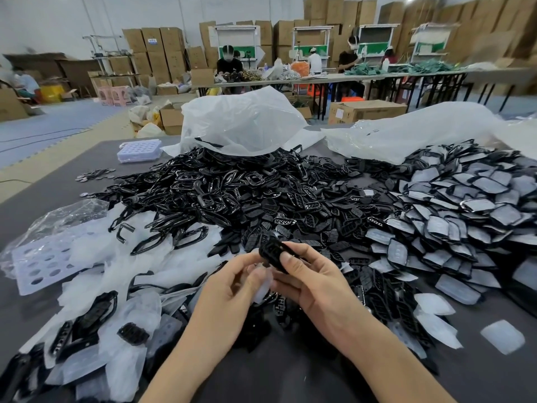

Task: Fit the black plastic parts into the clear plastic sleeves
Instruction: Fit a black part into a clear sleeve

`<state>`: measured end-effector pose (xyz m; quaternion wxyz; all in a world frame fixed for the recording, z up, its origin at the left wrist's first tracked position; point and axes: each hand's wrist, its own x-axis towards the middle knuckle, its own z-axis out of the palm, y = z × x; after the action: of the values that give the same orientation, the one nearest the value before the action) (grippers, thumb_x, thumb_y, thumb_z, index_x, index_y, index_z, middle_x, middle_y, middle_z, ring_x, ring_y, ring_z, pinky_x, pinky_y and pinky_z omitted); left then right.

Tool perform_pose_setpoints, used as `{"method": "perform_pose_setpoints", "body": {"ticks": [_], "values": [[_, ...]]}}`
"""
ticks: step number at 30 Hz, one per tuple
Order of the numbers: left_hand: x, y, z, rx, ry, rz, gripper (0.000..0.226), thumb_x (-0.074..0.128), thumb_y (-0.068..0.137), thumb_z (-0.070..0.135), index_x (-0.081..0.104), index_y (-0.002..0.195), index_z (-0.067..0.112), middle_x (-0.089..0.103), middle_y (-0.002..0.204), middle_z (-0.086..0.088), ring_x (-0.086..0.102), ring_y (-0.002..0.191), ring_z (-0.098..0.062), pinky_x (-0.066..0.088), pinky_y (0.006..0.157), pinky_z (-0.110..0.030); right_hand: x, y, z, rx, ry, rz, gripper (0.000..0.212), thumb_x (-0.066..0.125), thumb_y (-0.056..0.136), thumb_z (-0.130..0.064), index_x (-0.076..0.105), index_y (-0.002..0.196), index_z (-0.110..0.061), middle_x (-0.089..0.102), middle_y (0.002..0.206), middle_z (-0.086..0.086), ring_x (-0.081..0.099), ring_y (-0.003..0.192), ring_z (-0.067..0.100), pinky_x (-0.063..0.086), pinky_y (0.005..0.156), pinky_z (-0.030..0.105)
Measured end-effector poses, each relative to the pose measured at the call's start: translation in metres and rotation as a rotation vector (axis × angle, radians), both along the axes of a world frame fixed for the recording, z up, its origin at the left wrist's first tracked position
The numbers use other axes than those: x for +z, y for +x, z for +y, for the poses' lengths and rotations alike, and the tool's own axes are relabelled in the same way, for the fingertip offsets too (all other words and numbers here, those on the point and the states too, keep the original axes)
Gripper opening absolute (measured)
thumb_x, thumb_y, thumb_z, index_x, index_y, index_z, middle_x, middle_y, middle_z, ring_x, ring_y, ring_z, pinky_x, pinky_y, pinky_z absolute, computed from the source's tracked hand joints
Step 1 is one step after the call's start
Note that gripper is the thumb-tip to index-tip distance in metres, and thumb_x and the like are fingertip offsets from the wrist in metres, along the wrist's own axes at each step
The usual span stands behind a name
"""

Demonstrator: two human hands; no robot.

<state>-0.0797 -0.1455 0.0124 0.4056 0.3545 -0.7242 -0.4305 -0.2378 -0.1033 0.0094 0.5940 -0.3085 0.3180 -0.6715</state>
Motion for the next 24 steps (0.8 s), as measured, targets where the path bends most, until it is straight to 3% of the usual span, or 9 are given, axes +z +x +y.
{"method": "perform_pose_setpoints", "body": {"ticks": [3,5,9,13,17,21,24], "values": [[-0.001,0.002,0.001,0.025,-0.115,-0.139,0.015,0.061,0.097,0.026,0.069,0.102,0.037,0.071,0.095,0.021,0.065,0.091,0.000,0.046,0.075,-0.014,-0.002,-0.001,-0.001,-0.017,0.046,0.004,0.014,0.073,0.085,-0.013,0.080,0.096,-0.020,0.075,0.111,0.020,0.076,0.091,0.027,0.061,0.076,0.031],[-0.002,0.002,0.001,0.062,-0.137,-0.153,0.015,0.064,0.095,0.025,0.070,0.096,0.038,0.071,0.092,0.023,0.066,0.090,-0.001,0.046,0.074,-0.014,-0.002,-0.001,-0.002,-0.068,0.092,0.007,0.015,0.076,0.080,-0.014,0.079,0.094,-0.018,0.075,0.103,0.019,0.076,0.084,0.027,0.061,0.071,0.030],[0.000,0.004,-0.002,0.075,0.004,-0.014,0.016,0.069,0.092,0.020,0.072,0.086,0.035,0.074,0.079,0.009,0.063,0.068,0.000,0.046,0.063,-0.011,-0.004,-0.005,-0.006,-0.218,0.144,0.015,0.019,0.073,0.084,-0.010,0.067,0.101,-0.005,0.076,0.088,0.017,0.076,0.075,0.025,0.060,0.062,0.026],[0.004,-0.001,0.002,-0.011,0.231,0.211,0.007,0.069,0.086,0.024,0.072,0.091,0.021,0.076,0.079,-0.006,0.070,0.071,-0.013,0.055,0.067,-0.019,-0.007,-0.006,-0.004,-0.263,0.181,0.169,0.013,0.070,0.093,-0.007,0.064,0.104,-0.006,0.076,0.084,0.010,0.075,0.074,0.019,0.058,0.063,0.023],[0.000,-0.009,0.005,0.105,0.155,0.207,0.004,0.069,0.090,0.011,0.069,0.093,0.013,0.075,0.083,-0.005,0.071,0.071,-0.008,0.051,0.063,-0.012,-0.009,0.000,-0.001,-0.172,0.141,0.296,0.010,0.070,0.094,-0.010,0.062,0.101,-0.008,0.075,0.087,0.011,0.075,0.081,0.021,0.059,0.071,0.027],[-0.005,-0.009,0.001,0.205,0.077,0.179,0.010,0.069,0.091,0.010,0.067,0.087,0.019,0.070,0.104,0.003,0.071,0.080,-0.016,0.054,0.069,-0.020,-0.006,0.003,0.000,-0.135,0.085,0.388,0.014,0.074,0.093,-0.012,0.062,0.097,-0.007,0.075,0.082,0.010,0.072,0.075,0.016,0.058,0.069,0.025],[-0.006,-0.009,0.002,0.215,0.069,0.190,0.008,0.068,0.092,0.013,0.065,0.087,0.019,0.073,0.092,0.007,0.071,0.080,-0.018,0.056,0.073,-0.029,-0.004,0.004,0.001,-0.138,0.066,0.420,0.018,0.079,0.088,-0.016,0.065,0.096,-0.007,0.075,0.079,0.010,0.070,0.071,0.014,0.057,0.066,0.023]]}}
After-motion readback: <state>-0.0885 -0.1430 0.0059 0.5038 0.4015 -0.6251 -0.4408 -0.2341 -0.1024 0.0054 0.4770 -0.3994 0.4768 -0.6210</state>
